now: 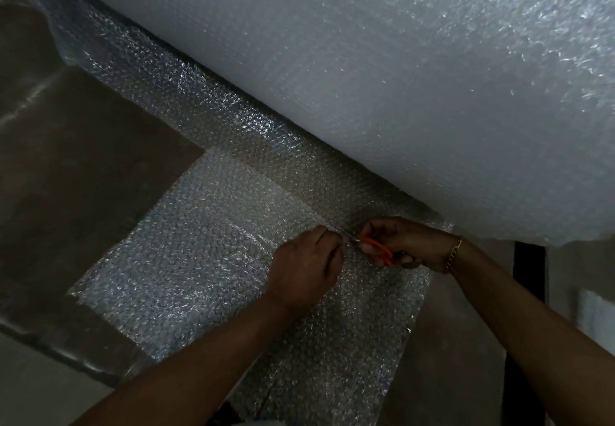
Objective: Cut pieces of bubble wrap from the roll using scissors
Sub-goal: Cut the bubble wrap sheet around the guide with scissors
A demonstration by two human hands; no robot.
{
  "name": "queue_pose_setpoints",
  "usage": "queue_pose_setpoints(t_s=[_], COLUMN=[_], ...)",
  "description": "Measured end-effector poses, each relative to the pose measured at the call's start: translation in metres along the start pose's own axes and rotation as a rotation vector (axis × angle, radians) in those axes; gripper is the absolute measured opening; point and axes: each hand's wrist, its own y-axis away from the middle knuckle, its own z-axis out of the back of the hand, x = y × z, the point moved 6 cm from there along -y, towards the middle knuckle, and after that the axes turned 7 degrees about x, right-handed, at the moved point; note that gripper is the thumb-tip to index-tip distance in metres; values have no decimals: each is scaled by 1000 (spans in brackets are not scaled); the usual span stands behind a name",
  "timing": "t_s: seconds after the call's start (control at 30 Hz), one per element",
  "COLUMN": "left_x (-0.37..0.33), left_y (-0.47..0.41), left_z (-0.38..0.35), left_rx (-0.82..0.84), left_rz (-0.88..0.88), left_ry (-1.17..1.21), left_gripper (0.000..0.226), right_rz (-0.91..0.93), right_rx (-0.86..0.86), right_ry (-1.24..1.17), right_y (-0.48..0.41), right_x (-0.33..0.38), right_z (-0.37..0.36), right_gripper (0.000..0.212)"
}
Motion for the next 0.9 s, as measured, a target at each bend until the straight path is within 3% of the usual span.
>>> queue_pose_setpoints(t_s=[0.43, 0.73, 0.9], left_x=[0, -1, -1], left_y=[1, 0, 0], left_z=[1, 2, 2], left_rx=[-38, -46, -46], left_rz=[-4, -26, -36], left_ry=[-32, -29, -18], left_gripper=[11, 8, 7], right_rz=[-29, -7, -5], right_rx=[-13, -13, -30], right_ry=[29, 34, 27], right_y=[-4, -10, -11], right_x=[5, 14, 18], right_z=[0, -5, -7], right_gripper=[29, 39, 22])
